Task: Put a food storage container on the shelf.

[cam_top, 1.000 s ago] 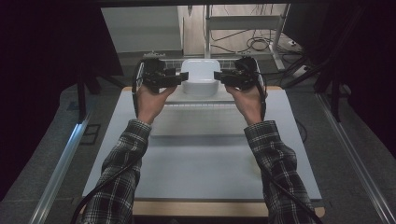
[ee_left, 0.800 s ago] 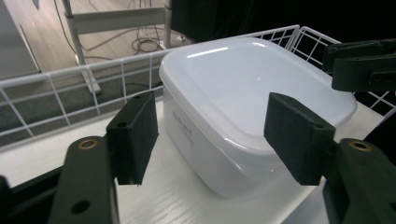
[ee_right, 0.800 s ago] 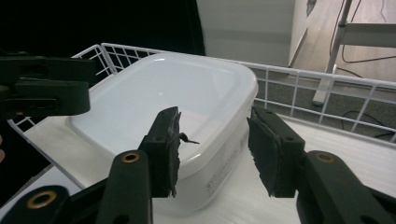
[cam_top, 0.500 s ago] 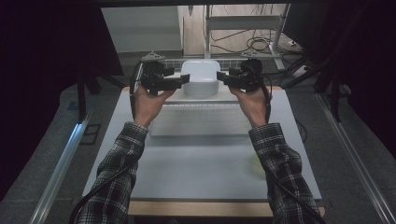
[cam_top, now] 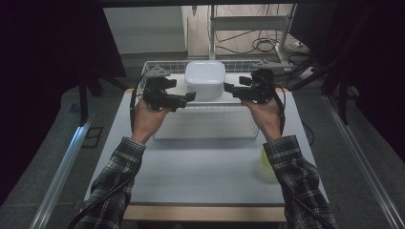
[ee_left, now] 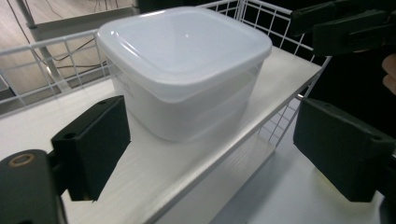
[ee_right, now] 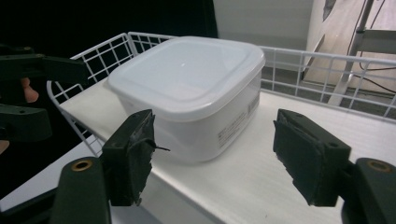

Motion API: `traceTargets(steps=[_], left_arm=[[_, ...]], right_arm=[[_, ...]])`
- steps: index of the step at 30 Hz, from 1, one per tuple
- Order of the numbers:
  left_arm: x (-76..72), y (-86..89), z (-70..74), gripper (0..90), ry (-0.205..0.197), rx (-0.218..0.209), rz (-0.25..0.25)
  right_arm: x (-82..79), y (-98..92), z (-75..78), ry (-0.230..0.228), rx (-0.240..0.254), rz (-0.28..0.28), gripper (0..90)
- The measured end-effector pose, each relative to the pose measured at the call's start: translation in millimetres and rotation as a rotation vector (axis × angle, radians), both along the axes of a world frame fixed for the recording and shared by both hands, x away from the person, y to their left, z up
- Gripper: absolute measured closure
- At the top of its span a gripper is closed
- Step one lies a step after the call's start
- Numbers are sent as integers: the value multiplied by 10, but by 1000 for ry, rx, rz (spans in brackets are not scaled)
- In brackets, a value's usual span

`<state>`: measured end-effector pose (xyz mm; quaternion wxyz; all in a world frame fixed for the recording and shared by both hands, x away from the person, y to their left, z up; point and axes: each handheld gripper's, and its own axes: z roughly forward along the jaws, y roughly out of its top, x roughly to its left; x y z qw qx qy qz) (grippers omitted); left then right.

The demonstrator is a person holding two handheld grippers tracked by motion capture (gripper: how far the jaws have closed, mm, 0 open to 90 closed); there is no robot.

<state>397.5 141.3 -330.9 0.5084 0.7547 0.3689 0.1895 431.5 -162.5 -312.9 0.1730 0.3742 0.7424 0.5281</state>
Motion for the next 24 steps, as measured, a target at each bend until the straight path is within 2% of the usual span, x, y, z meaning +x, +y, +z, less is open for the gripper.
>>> traceTargets(steps=[5, 10, 15, 19, 24], left_arm=[[-110, 20, -73, 79, -24, -2, -24], [-231, 39, -157, 74, -49, 20, -54], [-359, 63, -212, 68, -67, 23, -77], [-448, 82, -254, 70, -67, 6, -86], [-548, 91, -307, 69, -66, 8, -94]], right_arm=[[-91, -5, -40, -2, -7, 34, 240], [-184, -4, -87, -8, -23, 63, 202], [-277, 12, -152, -7, -43, 90, 159], [-353, 22, -216, -20, -72, 109, 128], [-455, 11, -288, -31, -99, 125, 90]])
